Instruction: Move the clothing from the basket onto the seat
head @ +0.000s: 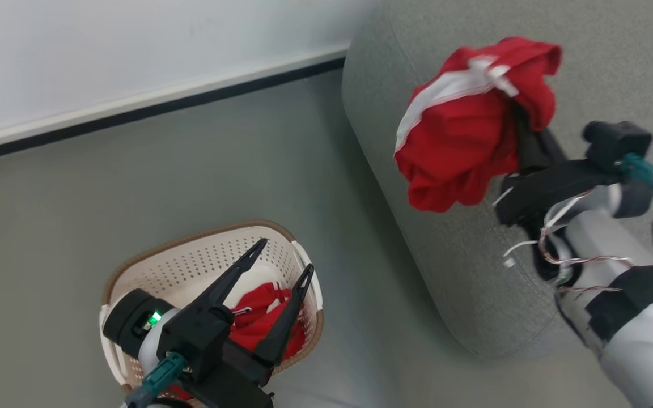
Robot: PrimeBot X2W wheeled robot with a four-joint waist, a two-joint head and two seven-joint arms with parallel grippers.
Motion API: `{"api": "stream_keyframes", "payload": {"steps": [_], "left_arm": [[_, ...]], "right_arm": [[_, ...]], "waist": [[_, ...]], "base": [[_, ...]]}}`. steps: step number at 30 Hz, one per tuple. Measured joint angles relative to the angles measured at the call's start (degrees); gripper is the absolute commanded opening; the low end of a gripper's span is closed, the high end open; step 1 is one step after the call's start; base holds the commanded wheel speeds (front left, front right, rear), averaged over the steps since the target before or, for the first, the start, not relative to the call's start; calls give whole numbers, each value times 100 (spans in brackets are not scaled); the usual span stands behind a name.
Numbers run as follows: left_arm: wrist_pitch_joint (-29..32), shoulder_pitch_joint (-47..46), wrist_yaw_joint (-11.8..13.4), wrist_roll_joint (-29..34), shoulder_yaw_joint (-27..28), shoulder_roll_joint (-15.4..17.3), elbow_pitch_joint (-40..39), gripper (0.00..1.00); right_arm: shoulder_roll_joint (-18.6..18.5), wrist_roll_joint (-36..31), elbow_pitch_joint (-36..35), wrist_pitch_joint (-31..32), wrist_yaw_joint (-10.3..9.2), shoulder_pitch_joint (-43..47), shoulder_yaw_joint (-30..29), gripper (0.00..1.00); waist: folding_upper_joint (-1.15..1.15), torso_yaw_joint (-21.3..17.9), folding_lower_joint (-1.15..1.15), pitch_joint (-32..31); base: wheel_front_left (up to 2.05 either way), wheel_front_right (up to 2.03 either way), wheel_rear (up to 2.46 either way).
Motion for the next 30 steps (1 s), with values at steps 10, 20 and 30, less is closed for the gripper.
{"api": "stream_keyframes", "payload": {"steps": [10,20,30], "left_arm": [[211,-310,-100,81,-40,131,-326,100],[339,-648,-181,93,-60,208,-587,100],[457,-887,-252,207,-144,298,-816,100]], "right_arm": [[-455,-2,32,-13,-52,-385,-914,0],[-1005,-105,100,-34,-101,-814,-1839,0],[-1165,-212,499,-41,-101,-880,-2354,0]], "waist": [[0,-192,0,538],[0,-194,1,1079],[0,-61,1,1575]], "base": [[0,0,0],[0,0,0],[0,0,0]]}}
